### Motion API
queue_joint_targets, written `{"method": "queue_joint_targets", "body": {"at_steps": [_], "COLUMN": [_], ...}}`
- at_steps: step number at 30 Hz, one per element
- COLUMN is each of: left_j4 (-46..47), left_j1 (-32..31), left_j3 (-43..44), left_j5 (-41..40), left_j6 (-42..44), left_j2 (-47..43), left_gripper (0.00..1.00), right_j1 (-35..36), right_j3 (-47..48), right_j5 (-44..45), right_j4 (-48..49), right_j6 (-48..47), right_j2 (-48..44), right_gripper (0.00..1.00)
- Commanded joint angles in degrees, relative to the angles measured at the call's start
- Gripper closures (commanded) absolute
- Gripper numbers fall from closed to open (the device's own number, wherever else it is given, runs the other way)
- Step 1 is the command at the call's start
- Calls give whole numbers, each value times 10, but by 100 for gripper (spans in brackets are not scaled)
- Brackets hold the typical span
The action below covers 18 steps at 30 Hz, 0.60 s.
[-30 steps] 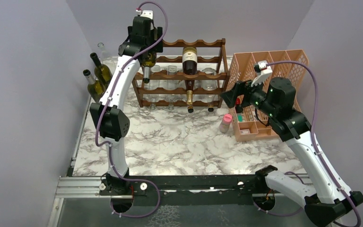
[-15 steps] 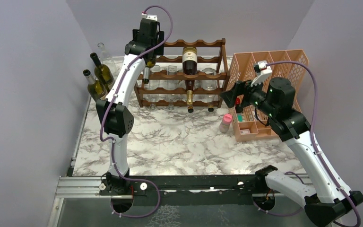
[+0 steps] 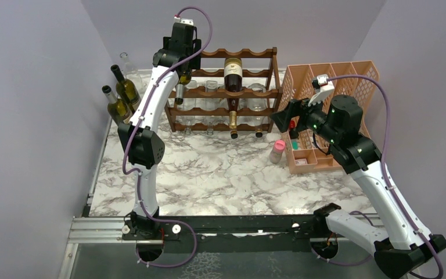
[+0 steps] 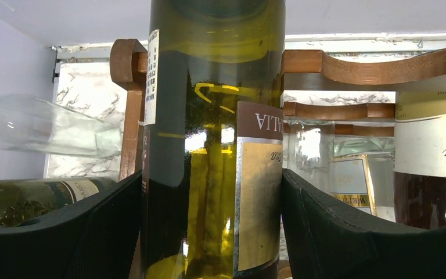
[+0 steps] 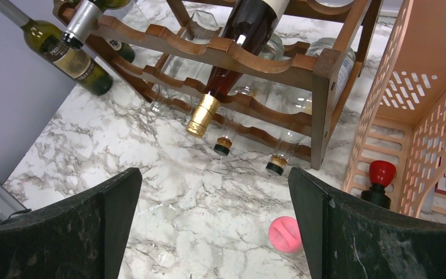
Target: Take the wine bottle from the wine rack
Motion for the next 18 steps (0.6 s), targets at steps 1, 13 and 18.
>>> {"method": "queue_joint_targets", "body": {"at_steps": [1,13,18], "left_j4": [40,100,105], "left_j1": [-4,-3,-4], "left_j3": [24,-99,-154], "left_j5": [6,47,95], "left_j6": [-11,-29,-46], "left_j2": [-52,-176,-247], "left_gripper": [65,76,76], "right_j1": [2,3,2], "right_j3": [4,9,15], "right_j5": [7,7,-21], "right_j4": [16,12,6], "right_j6": [-3,-2,-12], "right_j2": [1,10,22], "right_gripper": [0,0,0]}}
